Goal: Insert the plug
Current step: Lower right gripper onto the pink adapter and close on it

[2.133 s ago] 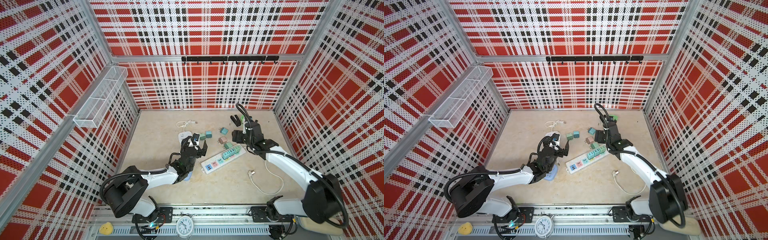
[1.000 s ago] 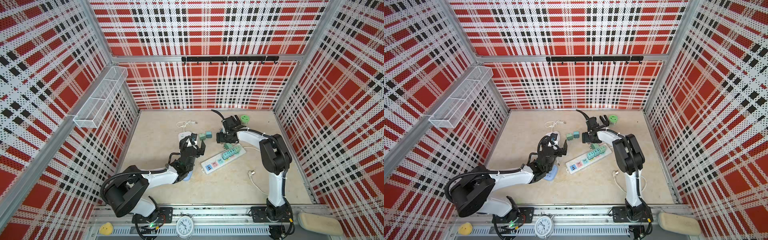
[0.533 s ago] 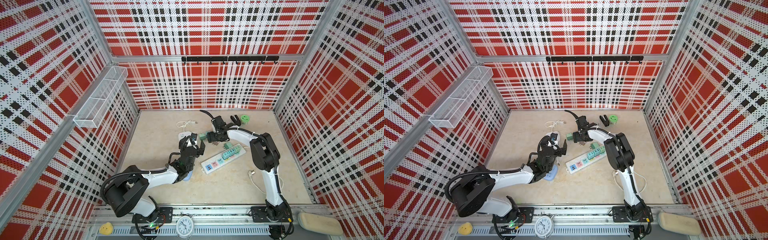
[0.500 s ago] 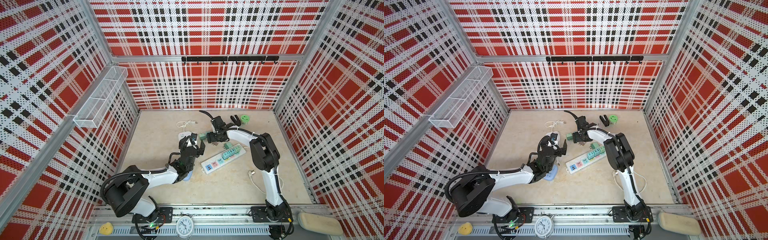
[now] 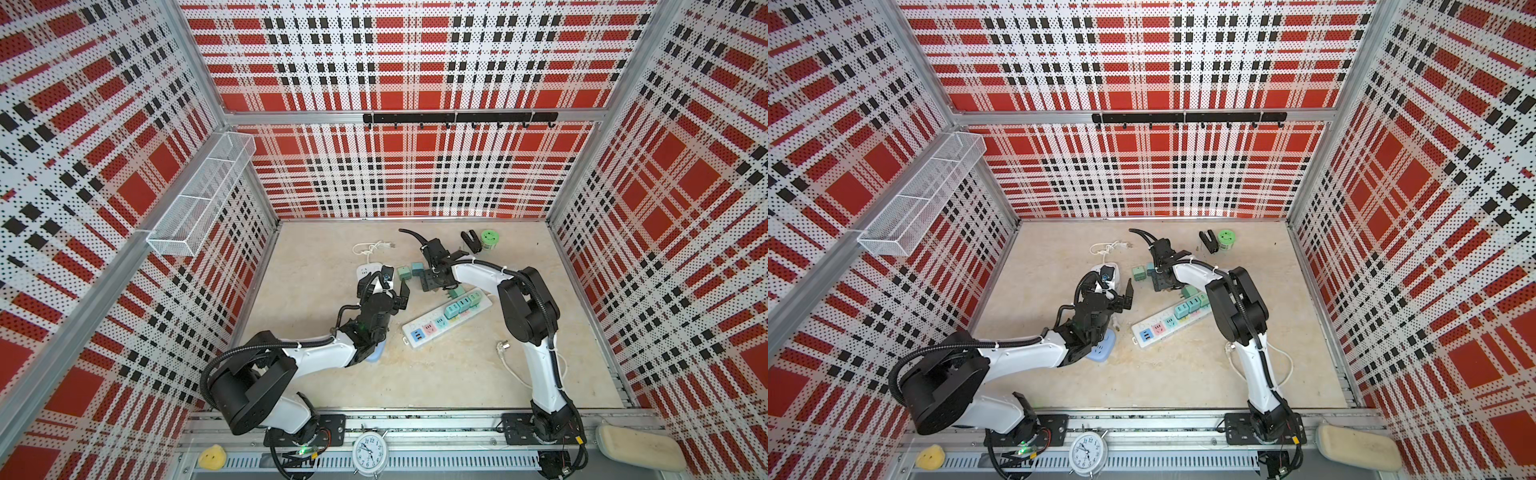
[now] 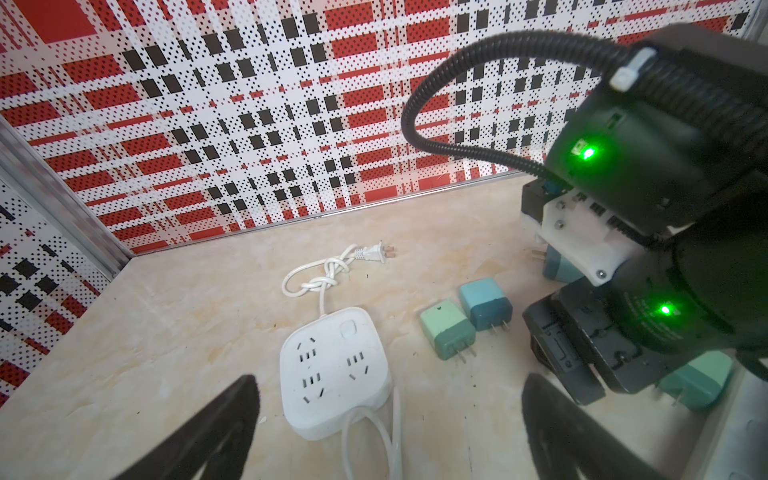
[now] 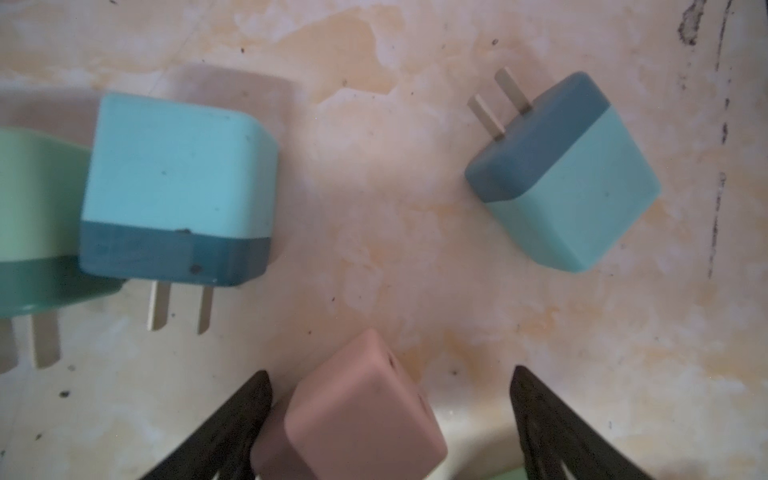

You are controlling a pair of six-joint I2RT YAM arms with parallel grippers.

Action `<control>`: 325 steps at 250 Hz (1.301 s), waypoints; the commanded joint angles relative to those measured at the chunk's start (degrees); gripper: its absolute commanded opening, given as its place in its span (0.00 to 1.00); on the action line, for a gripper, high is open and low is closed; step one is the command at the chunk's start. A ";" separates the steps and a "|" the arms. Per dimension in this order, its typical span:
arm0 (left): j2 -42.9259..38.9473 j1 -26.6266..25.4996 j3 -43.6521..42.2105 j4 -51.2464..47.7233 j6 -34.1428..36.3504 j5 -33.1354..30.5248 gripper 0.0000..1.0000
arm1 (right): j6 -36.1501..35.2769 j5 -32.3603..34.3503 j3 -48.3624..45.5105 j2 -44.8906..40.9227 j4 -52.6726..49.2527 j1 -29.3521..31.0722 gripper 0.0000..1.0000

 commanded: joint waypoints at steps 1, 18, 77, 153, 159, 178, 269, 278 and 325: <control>-0.58 0.32 0.54 -0.14 -1.55 -0.76 0.99 | 1.56 -0.70 -3.20 -2.38 0.09 0.23 0.90; -0.36 0.30 0.69 -0.14 -1.70 -0.54 0.99 | 2.05 -0.35 -5.13 -3.94 0.59 0.14 0.90; -0.38 0.42 0.56 -0.14 -2.89 -0.36 0.99 | 3.31 -1.03 -10.76 -9.04 2.57 0.21 0.89; -0.27 0.51 0.69 -0.13 -2.88 -0.05 0.99 | 3.33 -8.34 -6.42 -4.95 2.78 0.20 0.74; -0.16 0.52 0.66 -0.14 -2.82 -0.01 0.99 | 3.30 -8.56 -6.11 -4.72 2.70 0.20 0.73; -0.10 0.58 0.74 -0.14 -2.97 0.08 0.99 | 3.16 -8.81 -5.78 -4.50 2.57 0.17 0.71; -0.88 0.54 0.30 -0.14 -2.52 -0.33 0.99 | 2.98 -8.99 -5.23 -2.74 2.47 0.20 0.67; -0.85 0.57 0.31 -0.14 -2.48 -0.50 0.99 | 2.91 -8.71 -5.25 -2.67 2.32 0.23 0.66; -0.85 0.58 0.30 -0.22 -2.79 -0.36 0.99 | 2.63 -8.47 -4.01 -1.29 1.65 0.20 0.63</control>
